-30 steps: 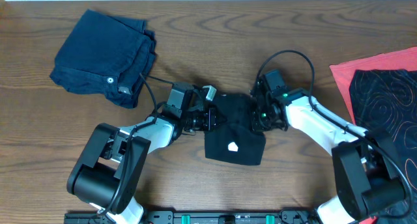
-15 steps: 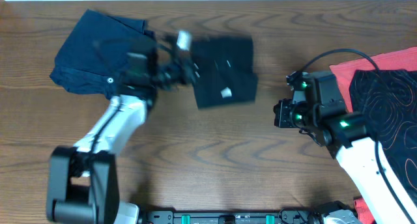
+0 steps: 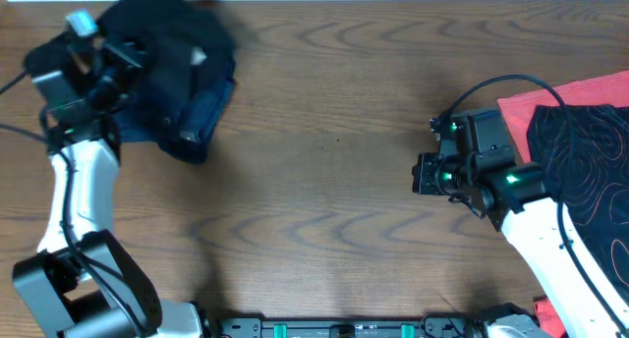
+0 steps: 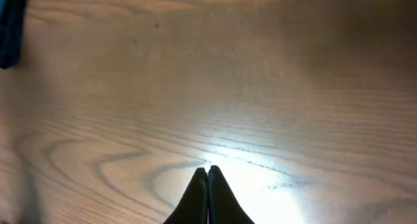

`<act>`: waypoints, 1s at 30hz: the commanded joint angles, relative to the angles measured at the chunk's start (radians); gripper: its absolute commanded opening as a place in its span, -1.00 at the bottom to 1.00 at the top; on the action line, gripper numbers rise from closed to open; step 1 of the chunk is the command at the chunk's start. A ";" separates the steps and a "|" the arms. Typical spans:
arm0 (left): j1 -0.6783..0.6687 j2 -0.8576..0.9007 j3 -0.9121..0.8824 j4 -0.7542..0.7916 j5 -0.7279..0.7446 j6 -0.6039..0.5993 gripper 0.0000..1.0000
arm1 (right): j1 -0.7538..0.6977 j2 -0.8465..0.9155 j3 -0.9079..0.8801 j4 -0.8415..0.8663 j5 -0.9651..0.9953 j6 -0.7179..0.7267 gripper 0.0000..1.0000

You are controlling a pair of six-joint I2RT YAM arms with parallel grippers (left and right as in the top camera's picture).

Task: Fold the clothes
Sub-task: 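Carry the shirt bundle with the left gripper onto the jeans stack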

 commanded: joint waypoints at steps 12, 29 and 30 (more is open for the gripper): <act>0.044 0.325 0.028 -0.050 -0.248 -0.092 -0.51 | -0.009 0.044 0.003 -0.053 0.002 0.013 -0.97; 0.173 -0.209 0.028 -0.720 -0.280 0.431 0.77 | -0.009 0.043 0.003 -0.043 0.002 -0.009 -0.97; 0.174 -0.259 0.028 -0.758 -0.269 0.456 0.77 | -0.009 0.043 0.003 -0.037 0.002 -0.018 -0.97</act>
